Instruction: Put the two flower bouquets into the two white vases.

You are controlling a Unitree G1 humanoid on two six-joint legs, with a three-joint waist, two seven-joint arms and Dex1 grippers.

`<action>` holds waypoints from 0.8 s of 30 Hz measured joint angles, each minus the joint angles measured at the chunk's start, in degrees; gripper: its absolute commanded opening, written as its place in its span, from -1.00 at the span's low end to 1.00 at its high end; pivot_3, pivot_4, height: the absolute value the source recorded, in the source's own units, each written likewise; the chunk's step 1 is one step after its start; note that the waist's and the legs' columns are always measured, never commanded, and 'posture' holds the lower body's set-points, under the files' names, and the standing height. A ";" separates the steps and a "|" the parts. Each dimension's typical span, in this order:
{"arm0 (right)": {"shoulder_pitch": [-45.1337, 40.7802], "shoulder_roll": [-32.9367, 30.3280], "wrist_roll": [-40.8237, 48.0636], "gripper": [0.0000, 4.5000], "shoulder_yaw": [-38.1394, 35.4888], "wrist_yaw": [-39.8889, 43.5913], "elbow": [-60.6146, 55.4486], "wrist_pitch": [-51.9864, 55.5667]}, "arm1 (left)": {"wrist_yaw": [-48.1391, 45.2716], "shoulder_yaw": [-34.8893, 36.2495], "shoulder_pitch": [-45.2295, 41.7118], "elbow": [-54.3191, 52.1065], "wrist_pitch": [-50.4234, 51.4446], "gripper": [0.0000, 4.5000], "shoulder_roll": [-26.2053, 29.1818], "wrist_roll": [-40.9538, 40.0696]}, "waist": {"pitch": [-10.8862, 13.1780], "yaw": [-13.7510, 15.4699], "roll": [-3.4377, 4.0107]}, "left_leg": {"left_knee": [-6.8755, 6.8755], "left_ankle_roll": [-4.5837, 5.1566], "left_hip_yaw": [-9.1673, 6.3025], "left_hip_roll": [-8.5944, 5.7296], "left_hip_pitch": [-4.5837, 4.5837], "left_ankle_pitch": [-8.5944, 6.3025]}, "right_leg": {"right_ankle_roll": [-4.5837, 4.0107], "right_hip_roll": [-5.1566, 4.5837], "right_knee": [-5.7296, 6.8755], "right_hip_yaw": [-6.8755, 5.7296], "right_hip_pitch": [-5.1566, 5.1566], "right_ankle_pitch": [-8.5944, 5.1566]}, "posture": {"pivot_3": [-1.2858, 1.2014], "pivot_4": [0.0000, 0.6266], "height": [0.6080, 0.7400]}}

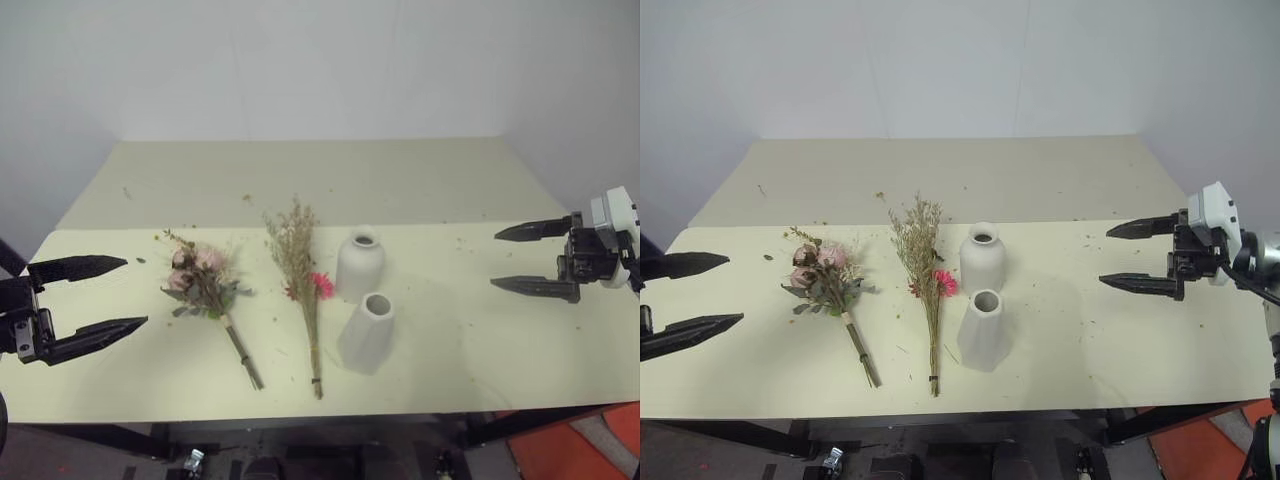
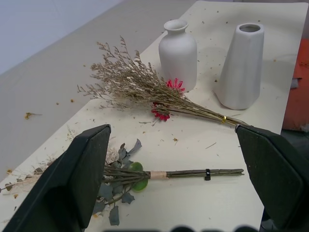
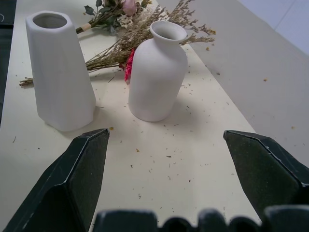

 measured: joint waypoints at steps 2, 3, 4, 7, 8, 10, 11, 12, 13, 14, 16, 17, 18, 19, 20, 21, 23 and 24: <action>-0.19 0.06 0.00 0.98 0.09 0.01 0.00 0.00 | 0.00 0.09 0.02 0.00 0.61 1.00 0.01 -0.02 | 0.00 0.03 0.00 | 0.00 0.00 0.00 0.00 0.00 0.00 | 0.00 0.00 0.00 0.00 0.00 0.00 | 0.03 -0.52 1.00; -0.29 0.13 0.00 0.98 0.11 0.01 0.00 0.00 | 0.00 0.19 0.03 0.00 0.76 1.00 0.02 -0.02 | 0.00 0.03 0.00 | 0.00 0.00 0.00 0.00 0.00 0.00 | 0.00 0.00 0.00 0.00 0.00 0.00 | 0.03 -0.52 1.00; -0.35 0.19 0.00 0.98 0.14 0.01 0.00 0.00 | 0.00 0.33 0.03 0.00 0.83 1.00 0.02 -0.04 | 0.00 0.03 0.00 | 0.00 0.00 0.00 0.00 0.00 0.00 | 0.00 0.00 0.00 0.00 0.00 0.00 | 0.03 -0.52 1.00; -0.35 0.30 0.00 0.98 0.21 0.01 -0.01 0.00 | 0.04 0.75 0.21 -0.11 1.12 1.00 0.02 -0.07 | 0.00 0.03 0.00 | 0.00 0.00 0.00 0.00 0.00 0.00 | 0.00 0.00 0.00 0.00 0.00 0.00 | 0.03 -0.52 1.00; -0.36 0.31 0.00 0.98 0.23 0.02 -0.01 0.00 | 0.09 0.88 0.29 -0.25 1.31 1.00 0.02 -0.08 | 0.00 0.04 0.00 | 0.00 0.00 0.00 0.00 0.00 0.00 | 0.00 0.00 0.00 0.00 0.00 0.00 | 0.03 -0.52 1.00; -0.36 0.36 0.00 0.98 0.23 0.02 -0.05 0.01 | 0.83 1.19 0.76 -1.06 2.25 1.00 0.03 -0.10 | 0.00 0.03 0.00 | 0.00 0.00 0.00 0.00 0.00 0.00 | 0.00 0.00 0.00 0.00 0.00 0.00 | 0.03 -0.52 1.00; -0.36 0.41 0.00 0.98 0.24 0.02 -0.09 0.01 | 1.66 1.23 1.19 -1.77 3.26 1.00 0.08 0.04 | 0.00 0.03 0.00 | 0.00 0.00 0.00 0.00 0.01 0.00 | 0.00 0.00 0.00 0.00 0.01 0.00 | 0.03 -0.52 1.00; -0.37 0.49 0.00 0.98 0.24 0.02 -0.14 0.01 | 2.91 1.21 1.86 -2.70 4.70 1.00 0.33 0.23 | 0.00 0.02 0.00 | 0.00 0.00 0.00 0.00 0.01 0.00 | 0.00 0.00 0.01 0.00 0.01 0.00 | 0.03 -0.52 1.00; -0.41 0.64 0.00 0.98 0.25 0.02 -0.19 0.02 | 4.47 1.10 2.69 -3.64 7.04 1.00 0.98 0.29 | 0.00 0.01 0.00 | 0.00 0.00 0.00 0.01 0.01 0.00 | 0.01 0.00 0.01 0.00 0.01 0.00 | 0.03 -0.52 1.00; -0.45 0.76 0.00 0.98 0.29 0.03 -0.26 0.02 | 5.81 0.93 2.97 -4.37 8.96 1.00 1.56 0.30 | 0.00 0.02 0.00 | 0.00 0.00 -0.01 0.00 0.01 0.00 | 0.01 0.00 0.02 0.00 0.01 0.00 | 0.03 -0.52 1.00; -0.58 0.96 0.00 0.98 0.58 0.03 -0.31 0.02 | 9.51 -0.10 2.92 -6.28 12.97 1.00 3.15 0.36 | 0.00 0.03 0.00 | 0.00 0.00 -0.01 0.00 0.03 0.00 | 0.01 0.00 0.03 0.00 0.02 0.00 | 0.03 -0.52 1.00; -0.80 1.17 0.00 0.98 0.72 0.03 -0.33 0.02 | 11.31 -0.90 2.59 -7.19 14.81 1.00 3.90 0.33 | 0.00 0.04 0.00 | 0.00 0.00 -0.01 0.00 0.03 0.00 | 0.01 0.00 0.03 0.00 0.03 0.00 | 0.03 -0.52 1.00; -1.11 1.52 0.00 0.98 0.95 0.03 -0.44 0.02 | 12.89 -1.86 2.09 -7.69 16.34 1.00 4.72 0.27 | 0.00 0.04 0.00 | 0.00 0.00 -0.01 0.00 0.04 0.00 | 0.01 0.01 0.03 0.00 0.03 0.00 | 0.03 -0.52 1.00; -1.26 1.67 -0.01 0.98 1.24 0.04 -0.44 0.02 | 14.74 -3.01 0.79 -8.11 18.34 1.00 5.42 -0.06 | 0.00 0.04 0.00 | 0.00 0.00 -0.01 0.00 0.04 0.00 | 0.01 0.01 0.05 0.00 0.03 0.01 | 0.03 -0.52 1.00; -1.51 1.94 -0.02 0.98 1.67 0.04 -0.45 0.02 | 16.83 -4.23 -0.74 -8.65 20.71 1.00 6.40 -0.53 | 0.00 0.04 -0.01 | 0.00 0.00 -0.02 0.01 0.04 0.00 | 0.02 0.02 0.04 0.00 0.03 0.01 | 0.03 -0.52 1.00; -1.92 2.32 -0.03 0.98 2.07 0.05 -0.49 0.02 | 18.44 -5.15 -1.81 -9.09 22.63 1.00 7.42 -1.08 | 0.00 0.03 -0.01 | 0.00 0.00 -0.03 -0.01 0.02 0.00 | 0.02 0.02 0.03 0.00 0.02 0.01 | 0.03 -0.52 1.00; -2.40 3.01 -0.06 0.98 2.43 0.06 -0.37 0.01 | 22.21 -8.06 -5.07 -10.12 27.76 1.00 9.84 -2.99 | 0.00 0.03 -0.01 | 0.00 0.00 -0.03 -0.01 0.01 0.00 | 0.03 0.01 0.03 0.00 0.02 0.01 | 0.03 -0.52 1.00; -2.78 3.29 -0.09 0.98 2.56 0.06 -0.26 0.00 | 23.89 -9.54 -6.88 -10.81 30.06 1.00 10.74 -4.30 | 0.01 0.04 -0.01 | 0.00 0.00 -0.03 -0.02 0.00 0.00 | 0.04 0.01 0.03 0.00 0.01 0.01 | 0.03 -0.52 1.00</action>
